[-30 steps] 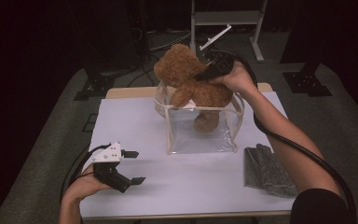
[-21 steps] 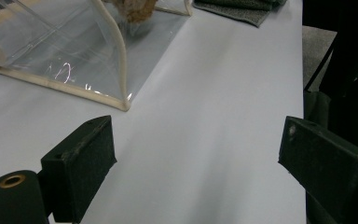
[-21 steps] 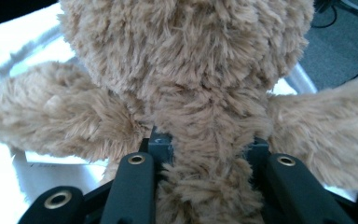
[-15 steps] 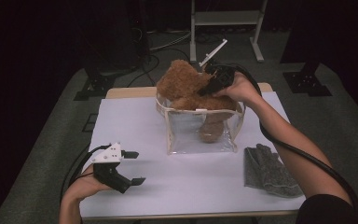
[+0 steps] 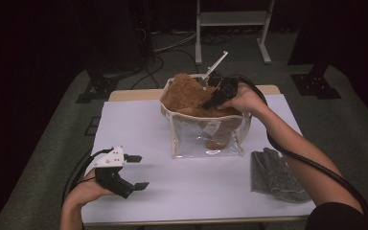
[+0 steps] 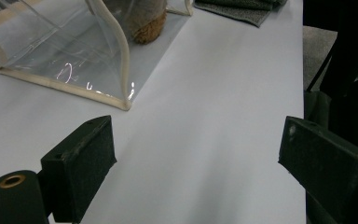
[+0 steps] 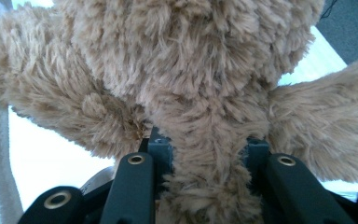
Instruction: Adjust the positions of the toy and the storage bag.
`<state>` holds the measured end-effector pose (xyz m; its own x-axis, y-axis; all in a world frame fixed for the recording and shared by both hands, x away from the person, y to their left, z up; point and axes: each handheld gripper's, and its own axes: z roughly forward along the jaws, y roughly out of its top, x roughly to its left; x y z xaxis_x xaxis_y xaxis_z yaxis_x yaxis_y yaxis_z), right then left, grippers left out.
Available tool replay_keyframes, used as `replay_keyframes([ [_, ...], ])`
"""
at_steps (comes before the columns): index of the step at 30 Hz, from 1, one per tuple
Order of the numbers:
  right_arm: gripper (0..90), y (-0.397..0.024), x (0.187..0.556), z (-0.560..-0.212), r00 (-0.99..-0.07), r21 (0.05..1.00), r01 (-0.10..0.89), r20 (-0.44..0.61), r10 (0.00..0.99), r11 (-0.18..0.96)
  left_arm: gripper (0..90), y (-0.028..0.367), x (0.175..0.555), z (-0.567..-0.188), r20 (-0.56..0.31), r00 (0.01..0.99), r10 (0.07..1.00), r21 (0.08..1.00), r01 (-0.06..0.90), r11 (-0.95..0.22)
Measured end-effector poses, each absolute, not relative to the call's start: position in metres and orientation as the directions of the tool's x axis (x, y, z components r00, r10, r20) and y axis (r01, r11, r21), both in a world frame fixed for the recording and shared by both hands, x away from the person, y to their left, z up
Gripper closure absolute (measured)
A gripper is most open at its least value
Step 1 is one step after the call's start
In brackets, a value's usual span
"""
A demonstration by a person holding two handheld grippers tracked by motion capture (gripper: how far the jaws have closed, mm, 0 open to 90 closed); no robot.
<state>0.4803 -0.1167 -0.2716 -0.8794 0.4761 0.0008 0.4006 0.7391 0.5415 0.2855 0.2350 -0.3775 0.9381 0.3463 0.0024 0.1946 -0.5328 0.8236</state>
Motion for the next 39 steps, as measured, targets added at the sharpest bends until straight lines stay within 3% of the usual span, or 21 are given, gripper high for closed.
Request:
replay_keyframes([
  [32, 64.0, -0.102, 0.489, -0.307, -0.882, 0.417, 0.422, -0.016, 0.471, 0.805, 9.4, 0.233, 0.282, -0.376, 0.007, 0.938, 0.348, 0.821, 0.193, -0.537],
  [39, 51.4, -0.1, 0.49, -0.298, -0.888, 0.41, 0.408, -0.029, 0.459, 0.816, 9.4, 0.232, 0.282, -0.378, 0.005, 0.937, 0.35, 0.819, 0.197, -0.538],
])
